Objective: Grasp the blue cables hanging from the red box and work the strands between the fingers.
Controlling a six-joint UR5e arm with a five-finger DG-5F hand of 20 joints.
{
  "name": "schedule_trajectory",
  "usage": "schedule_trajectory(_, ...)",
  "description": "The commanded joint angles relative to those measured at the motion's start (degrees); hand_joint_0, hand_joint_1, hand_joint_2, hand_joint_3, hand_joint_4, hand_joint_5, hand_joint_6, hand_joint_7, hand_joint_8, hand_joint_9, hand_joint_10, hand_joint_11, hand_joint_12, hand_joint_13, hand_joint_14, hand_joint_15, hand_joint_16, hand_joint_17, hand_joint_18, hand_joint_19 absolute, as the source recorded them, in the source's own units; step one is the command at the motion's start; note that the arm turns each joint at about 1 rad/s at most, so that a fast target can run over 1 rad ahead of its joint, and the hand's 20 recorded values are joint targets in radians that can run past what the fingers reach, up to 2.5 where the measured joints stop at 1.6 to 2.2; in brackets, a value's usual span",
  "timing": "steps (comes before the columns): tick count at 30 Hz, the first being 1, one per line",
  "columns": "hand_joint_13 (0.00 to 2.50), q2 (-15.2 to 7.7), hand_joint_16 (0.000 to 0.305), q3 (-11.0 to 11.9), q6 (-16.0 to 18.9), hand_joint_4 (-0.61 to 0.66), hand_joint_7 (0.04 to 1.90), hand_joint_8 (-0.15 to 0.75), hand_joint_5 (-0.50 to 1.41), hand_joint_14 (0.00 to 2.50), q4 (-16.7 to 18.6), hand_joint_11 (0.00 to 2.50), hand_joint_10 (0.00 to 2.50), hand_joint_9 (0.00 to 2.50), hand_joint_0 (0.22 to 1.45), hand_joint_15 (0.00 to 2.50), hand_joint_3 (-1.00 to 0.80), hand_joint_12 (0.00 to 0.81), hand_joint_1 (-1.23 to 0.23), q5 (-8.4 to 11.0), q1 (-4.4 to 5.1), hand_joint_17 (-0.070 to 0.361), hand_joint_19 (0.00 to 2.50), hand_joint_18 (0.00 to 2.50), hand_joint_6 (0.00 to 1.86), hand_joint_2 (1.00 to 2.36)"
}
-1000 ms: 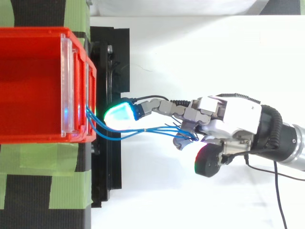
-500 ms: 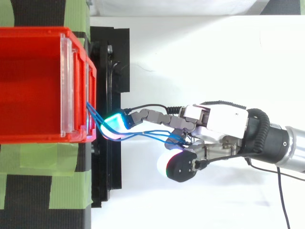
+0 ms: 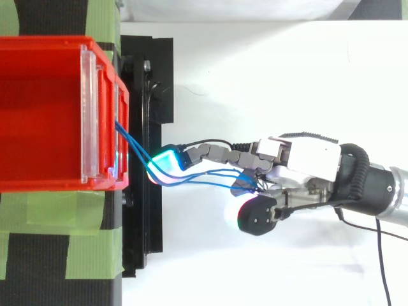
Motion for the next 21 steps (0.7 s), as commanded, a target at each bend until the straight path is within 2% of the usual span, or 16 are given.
schedule_trajectory(1,1.14,1.7,0.051,-1.0,0.5,0.26,0.69,0.378,-0.14,2.50,-0.3,2.50,2.50,1.06,0.77,1.67,-1.00,0.438,-0.43,0.75,0.02,0.114,1.06,1.48,0.01,1.00)
schedule_trajectory(6,1.13,3.3,0.051,-1.9,0.6,0.26,0.69,0.381,-0.14,2.50,-2.0,2.50,2.50,1.06,0.76,1.63,-1.00,0.433,-0.43,1.46,0.02,0.115,1.05,1.48,0.01,1.00)
schedule_trajectory(9,1.13,3.3,0.050,-1.9,0.7,0.26,0.69,0.379,-0.14,2.50,-2.8,2.50,2.50,1.06,0.76,1.64,-1.00,0.432,-0.43,1.46,-0.07,0.112,1.05,1.48,0.01,1.00)
schedule_trajectory(14,1.12,4.1,0.049,-1.9,2.8,0.27,0.72,0.380,-0.11,2.50,-3.6,2.50,2.50,1.05,0.76,1.64,-1.00,0.429,-0.43,1.46,-0.25,0.110,1.05,1.48,0.01,1.00)
schedule_trajectory(18,1.12,7.0,0.049,-1.9,2.8,0.28,0.78,0.377,-0.06,2.50,-6.4,2.50,2.50,1.05,0.77,1.62,-1.00,0.426,-0.43,1.46,-0.33,0.111,1.06,1.48,0.01,1.00)
schedule_trajectory(19,1.12,10.2,0.050,-1.9,2.3,0.29,0.80,0.378,-0.06,2.50,-12.3,2.50,2.50,1.05,0.77,1.61,-1.00,0.425,-0.43,1.46,-0.33,0.111,1.07,1.48,0.01,1.00)
schedule_trajectory(21,1.12,12.3,0.049,-1.9,2.0,0.29,0.81,0.379,-0.05,2.50,-15.6,2.50,2.50,1.05,0.77,1.62,-1.00,0.424,-0.44,1.46,-0.33,0.109,1.09,1.48,0.01,1.00)
